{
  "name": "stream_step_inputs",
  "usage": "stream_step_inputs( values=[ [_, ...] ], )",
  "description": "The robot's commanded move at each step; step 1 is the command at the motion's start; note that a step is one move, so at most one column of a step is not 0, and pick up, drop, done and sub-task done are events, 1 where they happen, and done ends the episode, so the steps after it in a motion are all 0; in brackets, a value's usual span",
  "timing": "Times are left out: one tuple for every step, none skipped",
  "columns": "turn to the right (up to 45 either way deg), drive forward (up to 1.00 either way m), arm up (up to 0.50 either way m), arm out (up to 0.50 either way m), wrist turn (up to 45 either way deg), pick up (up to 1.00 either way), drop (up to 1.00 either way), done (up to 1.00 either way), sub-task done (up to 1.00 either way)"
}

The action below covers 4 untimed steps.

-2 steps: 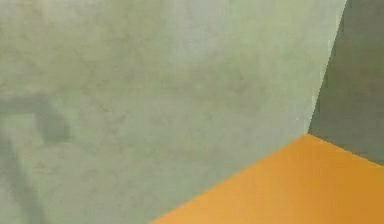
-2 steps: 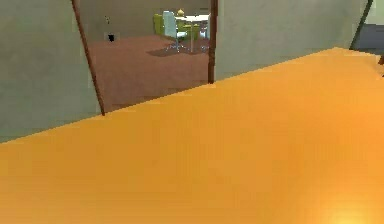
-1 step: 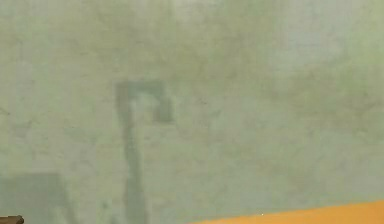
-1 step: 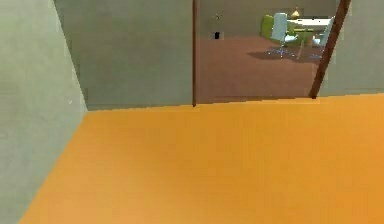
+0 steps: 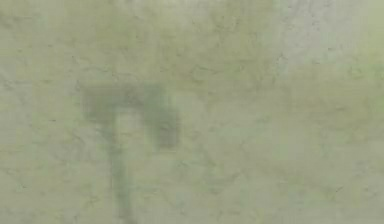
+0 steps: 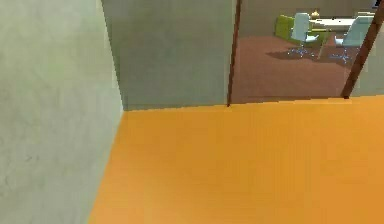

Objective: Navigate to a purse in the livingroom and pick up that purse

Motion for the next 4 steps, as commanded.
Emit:
stream_step_inputs(
  values=[
    [-45.0, 0.00, 0.00, 0.00, 0.0, 0.00, 0.00, 0.00, 0.00],
    [-12.0, 0.00, 0.00, 0.00, 0.0, 0.00, 0.00, 0.00, 0.00],
    [0.0, 0.40, 0.00, 0.00, 0.0, 0.00, 0.00, 0.00, 0.00],
    [-45.0, 0.00, 0.00, 0.00, 0.0, 0.00, 0.00, 0.00, 0.00]
  ],
)
